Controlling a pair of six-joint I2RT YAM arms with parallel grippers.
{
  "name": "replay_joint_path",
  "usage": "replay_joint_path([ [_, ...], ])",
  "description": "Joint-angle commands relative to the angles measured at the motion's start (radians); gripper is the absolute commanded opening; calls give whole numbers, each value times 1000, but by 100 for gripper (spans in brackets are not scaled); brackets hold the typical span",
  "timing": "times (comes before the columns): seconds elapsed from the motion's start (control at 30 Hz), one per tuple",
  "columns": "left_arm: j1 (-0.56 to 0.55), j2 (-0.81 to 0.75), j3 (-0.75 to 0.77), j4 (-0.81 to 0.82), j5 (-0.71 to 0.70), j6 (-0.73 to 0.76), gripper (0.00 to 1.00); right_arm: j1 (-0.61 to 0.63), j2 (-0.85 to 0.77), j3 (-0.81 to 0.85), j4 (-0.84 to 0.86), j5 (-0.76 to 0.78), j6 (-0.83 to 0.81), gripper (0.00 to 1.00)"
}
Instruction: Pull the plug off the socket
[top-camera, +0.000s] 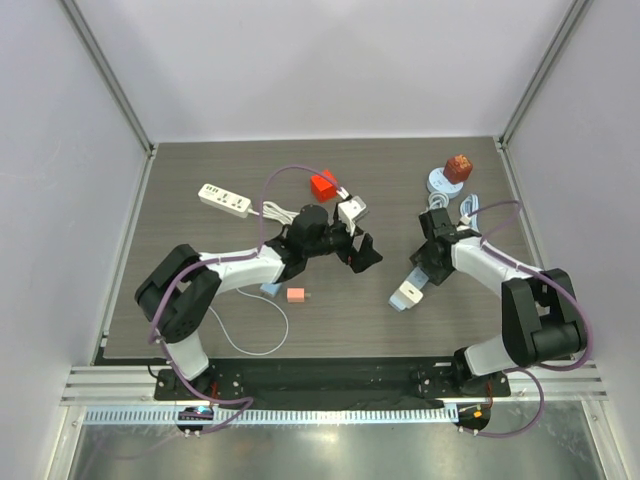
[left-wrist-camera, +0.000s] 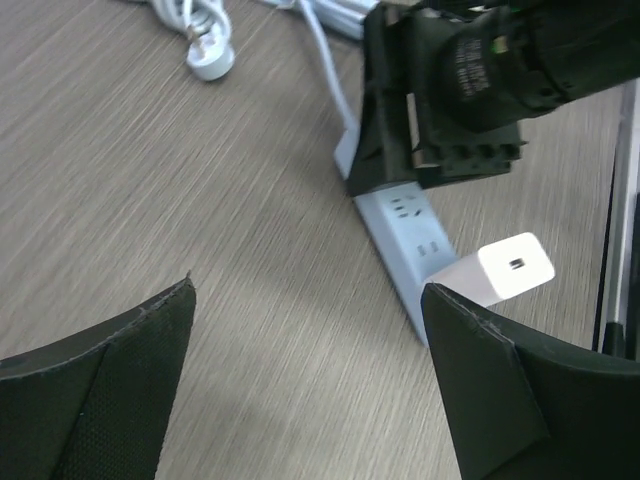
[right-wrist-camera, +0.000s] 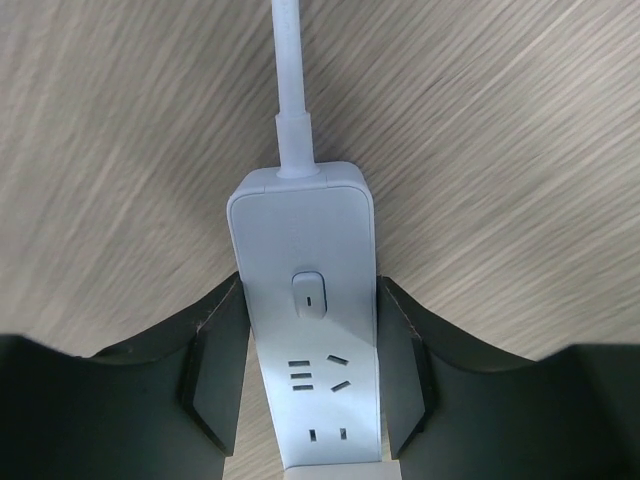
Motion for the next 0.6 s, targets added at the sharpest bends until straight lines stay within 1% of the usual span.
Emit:
replay_joint_path([
  [0.0,-33,-24,-12,89,89,104,96,39,2,-20,95,-71,198,34],
  [0.03,-48,-24,-21,93,83,129,98,39,8,-23,107,-71,217,35],
  [0.13,-125,-19,-34,95,39,248,100,39,30,-12,115,-68,225,36],
  [0.37,-168,22,-28,93,19,347,100,39,66,34,113,-77,217,38],
  [0.43,-183,45,-25,90,-17,377,100,39,71,46,112,-87,199,38],
  [0.47,-203,55,-26,93,-33,425,100,39,71,48,109,-81,195,38],
  [0.5,-213,64,-26,96,-52,442,100,39,71,45,109,-79,194,38],
  [0.57,-236,91,-11,96,-115,474,100,37,77,45,109,-83,191,38],
])
